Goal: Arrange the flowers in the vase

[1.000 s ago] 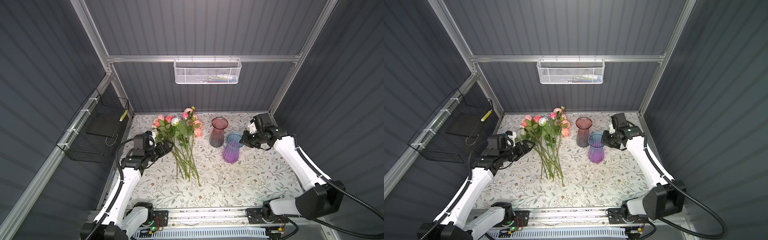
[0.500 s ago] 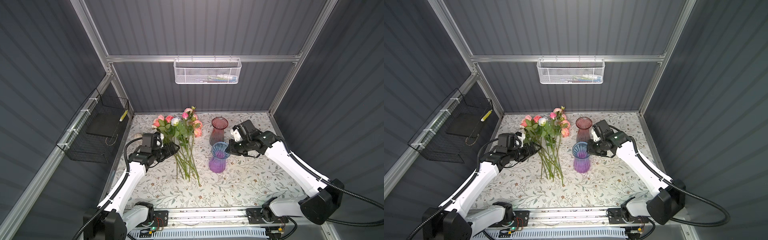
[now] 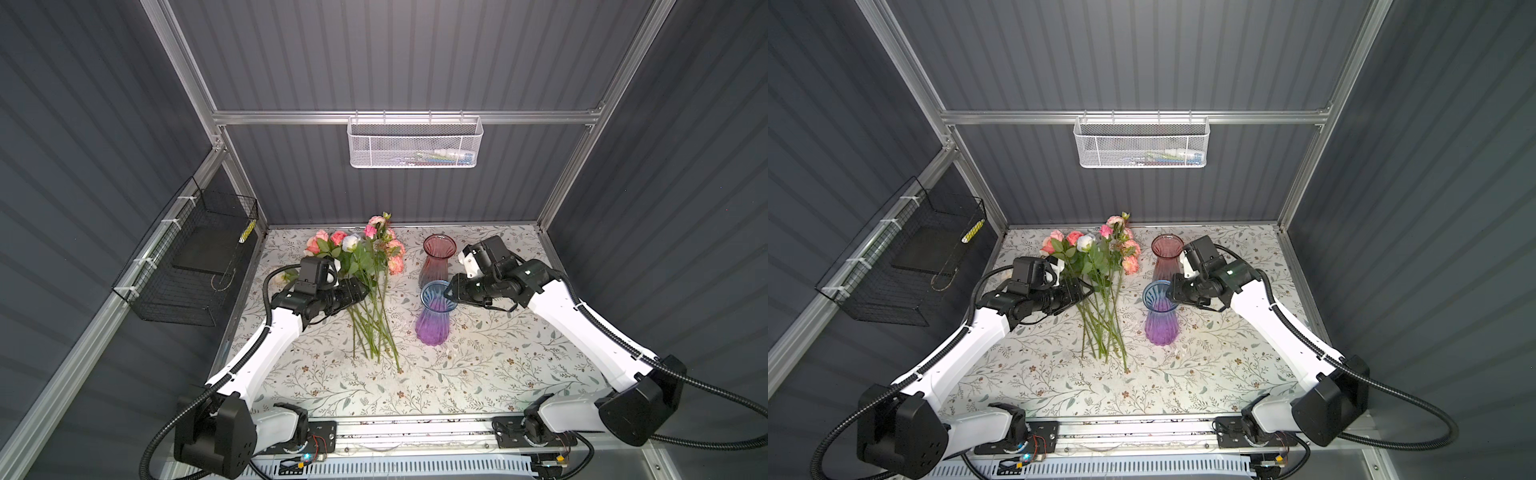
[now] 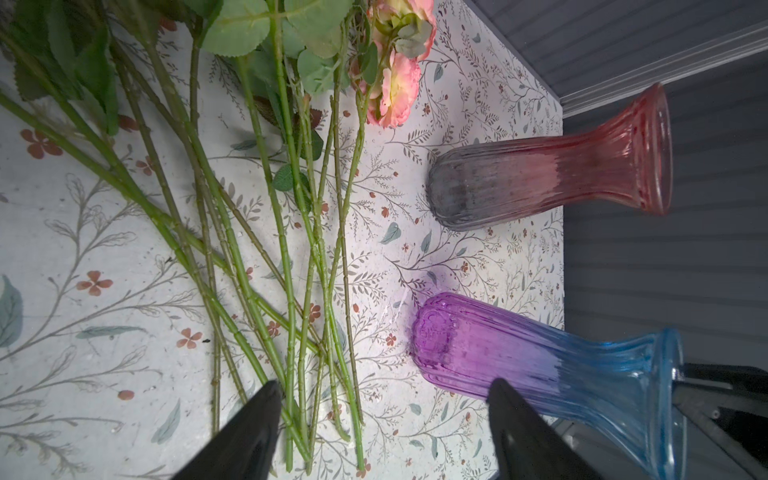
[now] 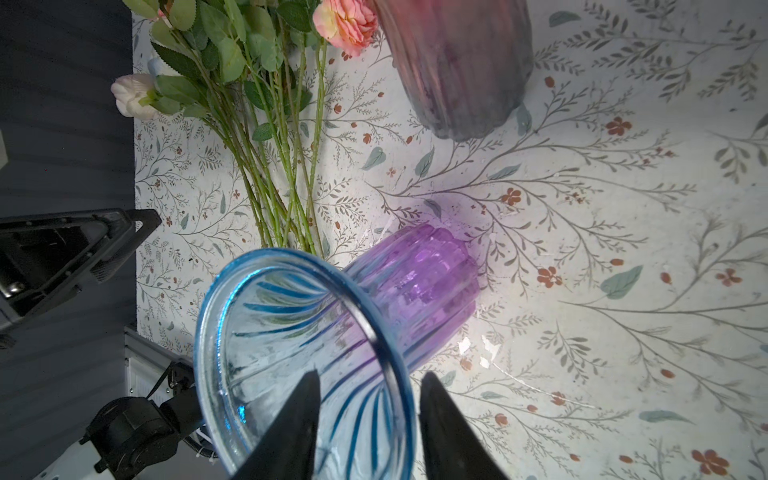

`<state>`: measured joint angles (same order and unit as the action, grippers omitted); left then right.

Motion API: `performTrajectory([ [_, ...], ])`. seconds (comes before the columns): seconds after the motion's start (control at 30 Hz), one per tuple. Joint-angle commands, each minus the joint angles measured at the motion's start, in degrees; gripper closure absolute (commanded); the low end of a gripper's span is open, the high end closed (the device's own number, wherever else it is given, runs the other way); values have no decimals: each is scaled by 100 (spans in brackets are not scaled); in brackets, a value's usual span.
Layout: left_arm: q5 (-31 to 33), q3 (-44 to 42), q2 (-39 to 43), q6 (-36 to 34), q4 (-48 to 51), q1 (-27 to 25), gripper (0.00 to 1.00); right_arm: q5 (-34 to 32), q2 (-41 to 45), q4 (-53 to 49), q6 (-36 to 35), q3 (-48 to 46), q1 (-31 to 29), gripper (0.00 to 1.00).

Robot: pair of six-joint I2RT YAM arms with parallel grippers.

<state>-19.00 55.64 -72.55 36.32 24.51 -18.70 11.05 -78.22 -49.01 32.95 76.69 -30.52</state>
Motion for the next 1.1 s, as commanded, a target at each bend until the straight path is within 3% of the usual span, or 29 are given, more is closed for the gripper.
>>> performTrajectory([
  [0.0,483,383,-302,-176,38,-214,28,-424,297,-274,-156,215,-12,54],
  [0.13,791,745,-879,-269,53,-374,40,-978,838,-371,-526,152,-13,49],
  [0.23,1095,1126,-1471,-448,150,-571,49,-1760,1348,-274,-592,-193,-10,48],
  [0.33,1235,1627,-2191,-638,436,-762,59,-1899,1828,15,-590,-673,6,49],
  [0.63,2110,2814,-3695,-961,916,-890,62,-2022,2316,498,-488,-1675,60,53],
  [1.07,2367,3795,-4750,-1264,1073,-886,69,-2124,2573,604,-612,-2071,174,55],
])
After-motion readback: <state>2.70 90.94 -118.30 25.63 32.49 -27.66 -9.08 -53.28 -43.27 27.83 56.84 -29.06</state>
